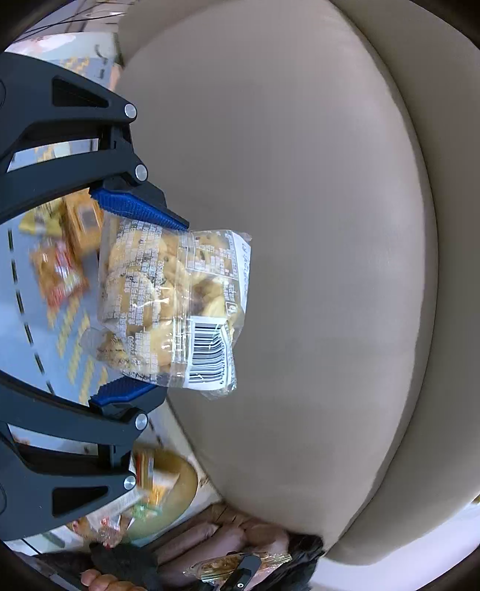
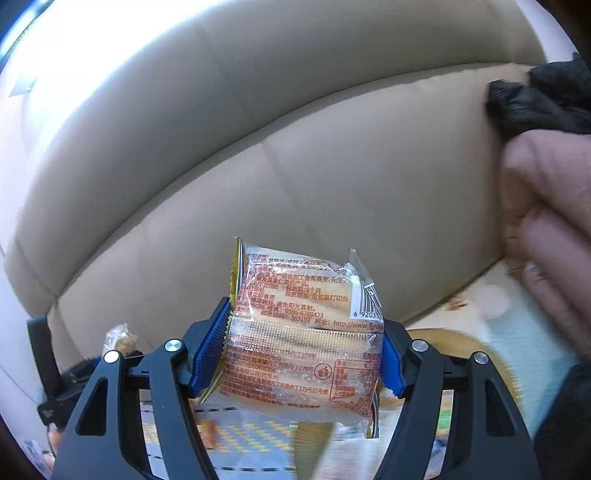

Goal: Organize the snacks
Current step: 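Carry both bags to the gold plate and open both grippers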

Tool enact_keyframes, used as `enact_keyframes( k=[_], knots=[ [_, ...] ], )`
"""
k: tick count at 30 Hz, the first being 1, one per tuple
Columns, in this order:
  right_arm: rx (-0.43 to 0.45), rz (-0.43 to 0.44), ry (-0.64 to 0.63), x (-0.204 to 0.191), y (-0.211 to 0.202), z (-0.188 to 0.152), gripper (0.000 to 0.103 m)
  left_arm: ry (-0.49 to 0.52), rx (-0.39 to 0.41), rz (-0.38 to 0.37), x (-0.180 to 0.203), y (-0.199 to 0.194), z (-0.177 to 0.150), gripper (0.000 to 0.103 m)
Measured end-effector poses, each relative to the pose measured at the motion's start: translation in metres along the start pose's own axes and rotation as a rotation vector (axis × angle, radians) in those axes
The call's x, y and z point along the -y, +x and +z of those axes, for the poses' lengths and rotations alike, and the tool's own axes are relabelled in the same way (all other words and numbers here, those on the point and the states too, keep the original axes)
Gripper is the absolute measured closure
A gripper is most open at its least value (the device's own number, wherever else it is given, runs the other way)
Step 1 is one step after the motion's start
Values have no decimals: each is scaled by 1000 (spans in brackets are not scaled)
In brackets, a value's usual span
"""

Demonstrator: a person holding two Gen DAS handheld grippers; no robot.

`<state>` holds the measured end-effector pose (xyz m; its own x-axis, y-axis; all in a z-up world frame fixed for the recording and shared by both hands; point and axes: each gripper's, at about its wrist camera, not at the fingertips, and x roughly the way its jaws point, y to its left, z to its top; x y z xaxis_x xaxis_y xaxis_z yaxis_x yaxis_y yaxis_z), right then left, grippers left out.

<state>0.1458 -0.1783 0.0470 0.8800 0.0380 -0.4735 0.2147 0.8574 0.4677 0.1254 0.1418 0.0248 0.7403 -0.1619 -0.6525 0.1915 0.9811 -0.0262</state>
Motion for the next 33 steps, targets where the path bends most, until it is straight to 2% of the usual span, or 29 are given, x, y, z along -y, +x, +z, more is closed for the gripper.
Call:
enact_keyframes(
  k=[6, 11, 14, 17, 18, 19, 20, 21, 23, 25, 29, 33],
  knots=[
    [-28, -47, 72, 47, -16, 5, 34, 169, -32, -113, 78, -2, 19, 32],
    [-120, -205, 29, 74, -7, -6, 34, 331, -65, -226, 149, -3, 7, 32],
    [-178, -251, 49, 89, 3, -16, 34, 357, -107, -288, 187, 7, -2, 32],
    [-248, -292, 62, 99, 16, -26, 32, 366, -150, -329, 207, 22, -18, 32],
    [-280, -310, 71, 102, 23, -29, 31, 374, -158, -331, 211, 26, -23, 29],
    [-335, -320, 71, 105, 31, -34, 17, 388, -197, -356, 216, 33, -25, 17],
    [-389, -325, 77, 107, 40, -40, 7, 408, -246, -378, 222, 41, -29, 8],
    [-424, -332, 87, 110, 46, -44, 5, 428, -283, -372, 228, 49, -31, 3],
    [-465, -373, 122, 117, 54, -53, 5, 455, -305, -296, 229, 57, -33, 3],
    [-456, -352, 155, 121, 54, -54, 5, 461, -325, -252, 223, 64, -35, 3],
    [-394, -345, 151, 113, 44, -45, 5, 394, -341, -301, 196, 64, -36, 3],
    [-360, -344, 122, 105, 41, -36, 5, 333, -371, -256, 178, 69, -35, 3]
  ],
)
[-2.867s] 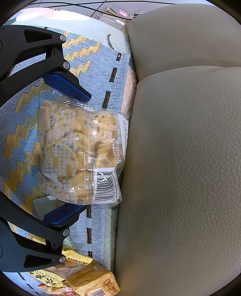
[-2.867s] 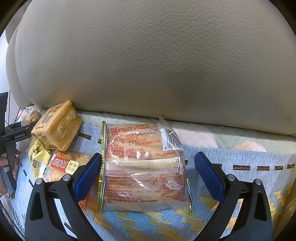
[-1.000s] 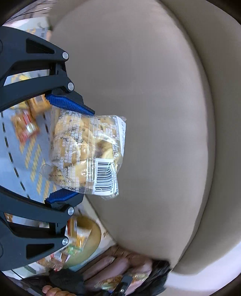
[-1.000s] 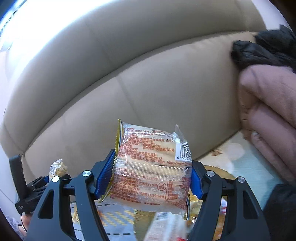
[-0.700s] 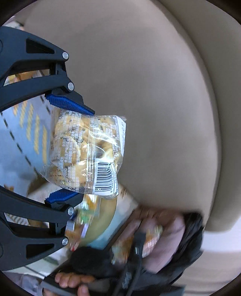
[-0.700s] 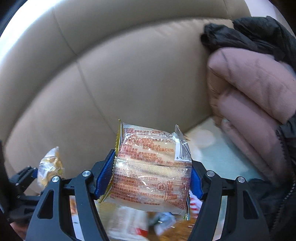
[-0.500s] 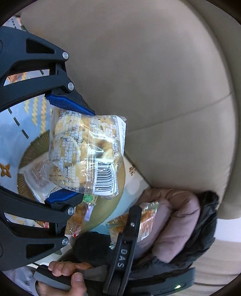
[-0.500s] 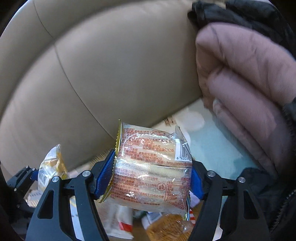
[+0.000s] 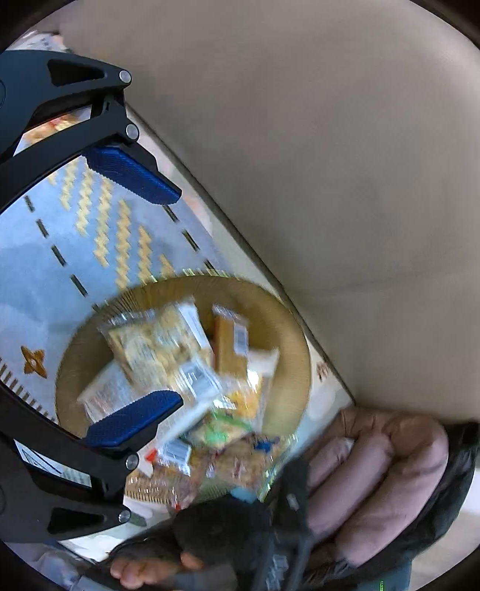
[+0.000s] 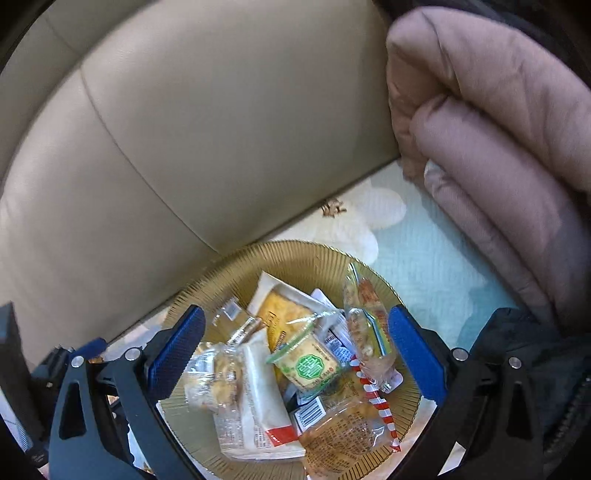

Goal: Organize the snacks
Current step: 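Carry both bags to the gold plate and open both grippers, then move both open grippers back toward the snack pile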

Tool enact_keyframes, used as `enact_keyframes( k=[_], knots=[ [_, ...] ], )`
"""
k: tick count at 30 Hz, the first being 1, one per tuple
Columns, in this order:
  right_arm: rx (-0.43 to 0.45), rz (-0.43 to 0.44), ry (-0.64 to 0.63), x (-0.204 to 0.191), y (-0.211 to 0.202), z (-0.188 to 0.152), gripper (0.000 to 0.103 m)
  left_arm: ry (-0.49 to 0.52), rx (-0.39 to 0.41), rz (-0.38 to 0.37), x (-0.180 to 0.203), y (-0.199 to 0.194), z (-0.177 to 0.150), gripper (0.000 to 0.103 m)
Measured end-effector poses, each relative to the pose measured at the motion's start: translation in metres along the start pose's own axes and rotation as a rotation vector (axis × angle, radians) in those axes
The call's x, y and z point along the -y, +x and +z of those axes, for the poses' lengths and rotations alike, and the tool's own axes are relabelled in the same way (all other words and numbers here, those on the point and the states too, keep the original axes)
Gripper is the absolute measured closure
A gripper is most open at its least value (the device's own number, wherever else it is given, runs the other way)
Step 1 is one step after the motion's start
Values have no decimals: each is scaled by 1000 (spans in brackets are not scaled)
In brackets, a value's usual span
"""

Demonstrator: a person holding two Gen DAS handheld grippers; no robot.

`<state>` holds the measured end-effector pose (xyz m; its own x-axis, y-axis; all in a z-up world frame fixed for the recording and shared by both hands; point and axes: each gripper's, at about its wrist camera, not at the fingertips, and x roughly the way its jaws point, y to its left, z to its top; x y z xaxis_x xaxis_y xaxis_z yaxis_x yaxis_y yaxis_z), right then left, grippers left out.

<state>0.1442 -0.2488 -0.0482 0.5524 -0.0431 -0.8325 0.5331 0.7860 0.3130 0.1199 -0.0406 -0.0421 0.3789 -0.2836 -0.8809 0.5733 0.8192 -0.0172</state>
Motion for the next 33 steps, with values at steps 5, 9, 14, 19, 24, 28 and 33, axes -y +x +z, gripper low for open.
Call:
enact_keyframes(
  k=[5, 9, 14, 19, 24, 28, 33],
  knots=[
    [44, 40, 4, -15, -18, 3, 5, -78, -14, -39, -20, 5, -20, 3],
    [64, 70, -19, -33, -26, 4, 5, -99, 12, -14, -39, -5, -31, 3],
    [77, 103, -87, -71, -31, 3, 5, -75, 44, 71, -80, -26, -61, 3],
    [109, 146, -173, -115, -36, -4, 5, -169, 86, 137, -143, -59, -86, 3],
    [156, 235, -251, -161, -42, -14, 5, -329, 148, 217, -214, -93, -116, 3],
    [155, 314, -320, -201, -37, -30, 5, -488, 168, 249, -267, -106, -152, 3],
    [146, 372, -398, -239, -20, -56, 5, -639, 167, 260, -307, -105, -196, 3]
  ],
)
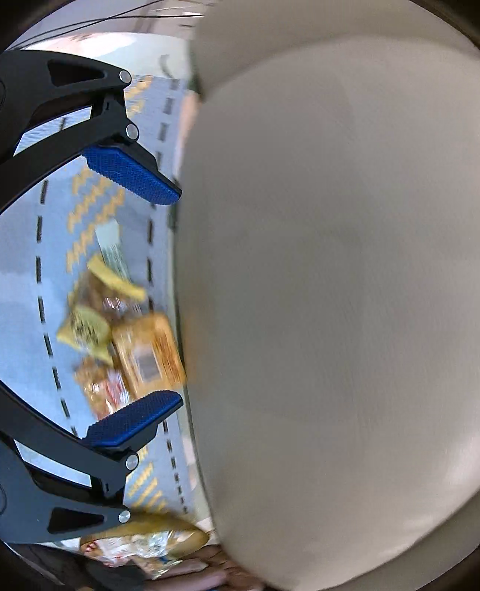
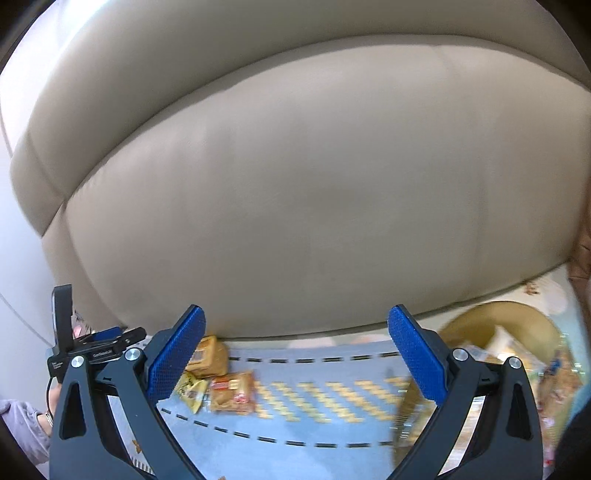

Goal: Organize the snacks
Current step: 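Move both open grippers back toward the snack pile, then lower both open grippers over the peanut bag and red-printed bread bag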

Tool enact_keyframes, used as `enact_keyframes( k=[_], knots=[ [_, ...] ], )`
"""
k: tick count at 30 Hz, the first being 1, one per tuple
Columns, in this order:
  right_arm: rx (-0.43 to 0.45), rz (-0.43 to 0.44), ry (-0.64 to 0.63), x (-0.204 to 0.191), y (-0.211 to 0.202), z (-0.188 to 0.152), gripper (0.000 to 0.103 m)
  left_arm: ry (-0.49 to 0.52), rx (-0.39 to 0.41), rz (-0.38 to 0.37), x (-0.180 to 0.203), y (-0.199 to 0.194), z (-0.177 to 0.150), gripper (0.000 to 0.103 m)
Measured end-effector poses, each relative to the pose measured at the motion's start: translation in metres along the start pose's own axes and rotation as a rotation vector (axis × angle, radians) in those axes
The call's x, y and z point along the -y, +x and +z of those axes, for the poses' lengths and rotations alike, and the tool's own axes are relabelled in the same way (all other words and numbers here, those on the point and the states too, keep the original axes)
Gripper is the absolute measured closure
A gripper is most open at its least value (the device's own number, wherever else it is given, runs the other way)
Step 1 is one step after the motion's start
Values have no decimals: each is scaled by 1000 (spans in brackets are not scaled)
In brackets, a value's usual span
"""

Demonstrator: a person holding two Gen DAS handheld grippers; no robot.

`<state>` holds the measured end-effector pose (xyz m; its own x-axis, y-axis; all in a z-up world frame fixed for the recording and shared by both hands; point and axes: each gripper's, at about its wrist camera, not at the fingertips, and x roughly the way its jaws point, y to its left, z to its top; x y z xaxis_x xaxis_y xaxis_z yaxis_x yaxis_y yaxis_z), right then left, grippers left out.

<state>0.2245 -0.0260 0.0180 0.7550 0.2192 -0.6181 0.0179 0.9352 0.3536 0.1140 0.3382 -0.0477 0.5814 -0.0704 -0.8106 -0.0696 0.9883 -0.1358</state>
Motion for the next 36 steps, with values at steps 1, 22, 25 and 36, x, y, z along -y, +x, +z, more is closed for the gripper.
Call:
enact_keyframes(
  k=[1, 22, 25, 36],
  knots=[
    [10, 13, -6, -6, 7, -7, 5, -18, -2, 3, -7, 2, -4, 3],
    [-329, 112, -311, -80, 167, -124, 5, 177, -34, -87, -1, 61, -96, 3],
    [-358, 118, -329, -85, 178, -130, 5, 194, -32, -106, 3, 65, -98, 3],
    [-373, 181, -313, -80, 180, -134, 5, 214, -25, -108, 16, 78, -97, 3]
  ],
)
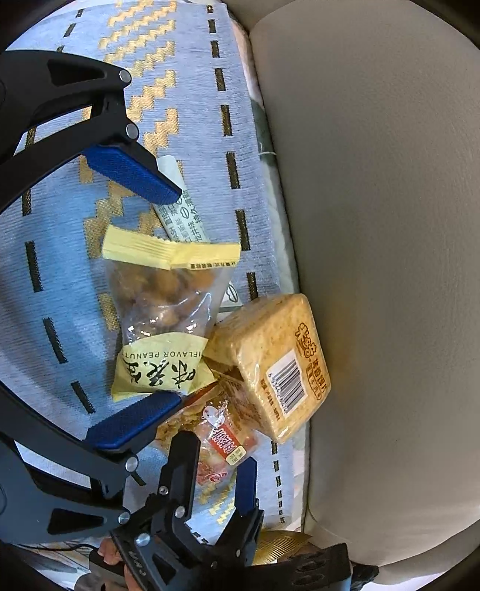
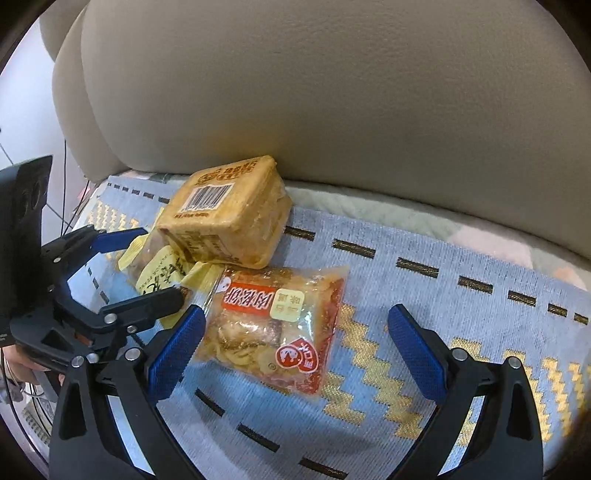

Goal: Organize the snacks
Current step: 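Lower both open grippers over the peanut bag and red-printed bread bag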

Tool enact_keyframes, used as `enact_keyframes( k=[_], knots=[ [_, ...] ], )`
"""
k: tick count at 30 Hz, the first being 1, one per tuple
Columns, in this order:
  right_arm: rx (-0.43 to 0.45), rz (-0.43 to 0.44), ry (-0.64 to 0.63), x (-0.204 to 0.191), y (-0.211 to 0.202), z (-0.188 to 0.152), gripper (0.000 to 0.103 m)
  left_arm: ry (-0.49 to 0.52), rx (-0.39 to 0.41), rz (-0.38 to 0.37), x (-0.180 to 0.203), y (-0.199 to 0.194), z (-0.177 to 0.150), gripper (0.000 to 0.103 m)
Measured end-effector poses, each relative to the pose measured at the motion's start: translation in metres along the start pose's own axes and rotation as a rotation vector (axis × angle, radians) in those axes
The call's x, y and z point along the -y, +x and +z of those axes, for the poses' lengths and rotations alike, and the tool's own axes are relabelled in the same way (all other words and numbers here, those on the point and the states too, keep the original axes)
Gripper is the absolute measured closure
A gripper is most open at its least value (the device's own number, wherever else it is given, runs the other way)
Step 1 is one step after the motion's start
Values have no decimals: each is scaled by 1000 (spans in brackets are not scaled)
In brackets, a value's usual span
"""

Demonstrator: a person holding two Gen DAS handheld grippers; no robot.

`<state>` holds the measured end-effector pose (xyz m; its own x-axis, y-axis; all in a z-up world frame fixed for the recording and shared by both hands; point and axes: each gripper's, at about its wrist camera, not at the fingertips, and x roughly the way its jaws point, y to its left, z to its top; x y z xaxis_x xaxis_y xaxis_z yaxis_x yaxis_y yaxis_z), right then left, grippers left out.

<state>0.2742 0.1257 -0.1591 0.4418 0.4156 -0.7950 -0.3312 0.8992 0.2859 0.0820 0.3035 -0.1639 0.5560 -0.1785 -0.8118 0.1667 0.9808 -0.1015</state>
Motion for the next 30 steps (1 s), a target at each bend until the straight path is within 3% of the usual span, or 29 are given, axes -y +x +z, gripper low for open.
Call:
enact_keyframes(
  k=[3, 6, 7, 10, 14, 17, 20, 23, 25, 26, 27, 28, 30],
  knots=[
    [6, -14, -48, -9, -2, -4, 8, 14, -15, 44, 18, 11, 5, 3],
    [3, 17, -58, -12, -3, -5, 32, 43, -19, 99, 33, 19, 5, 3],
    [1, 17, -58, -13, -4, -4, 35, 47, -9, 94, 35, 20, 5, 5],
    [11, 1, -88, -20, -8, -4, 42, 78, 24, 87, 47, 16, 4, 27],
    [19, 5, -77, -24, -17, -8, 45, 88, 28, 79, 60, 11, 1, 35],
    [40, 19, -48, -24, -31, -21, 46, 59, 30, 60, 62, 7, -4, 35],
    [74, -21, -17, -16, -52, -42, 59, 45, 32, 55, 65, -2, -12, 36],
    [105, -69, 39, 0, -70, -52, 60, 53, 30, 55, 71, -9, -22, 35],
    [109, -89, 72, 10, -77, -52, 52, 54, 25, 68, 71, -9, -27, 33],
    [110, -71, 88, 13, -79, -51, 43, 47, 28, 78, 71, -9, -28, 31],
    [116, -36, 108, 13, -79, -50, 20, 38, 29, 88, 68, -8, -29, 24],
    [136, -6, 126, 13, -82, -49, 6, 15, 25, 114, 64, -7, -29, 13],
    [157, -20, 115, 1, -77, -45, 5, -34, 36, 130, 58, -7, -30, 6]
  ],
)
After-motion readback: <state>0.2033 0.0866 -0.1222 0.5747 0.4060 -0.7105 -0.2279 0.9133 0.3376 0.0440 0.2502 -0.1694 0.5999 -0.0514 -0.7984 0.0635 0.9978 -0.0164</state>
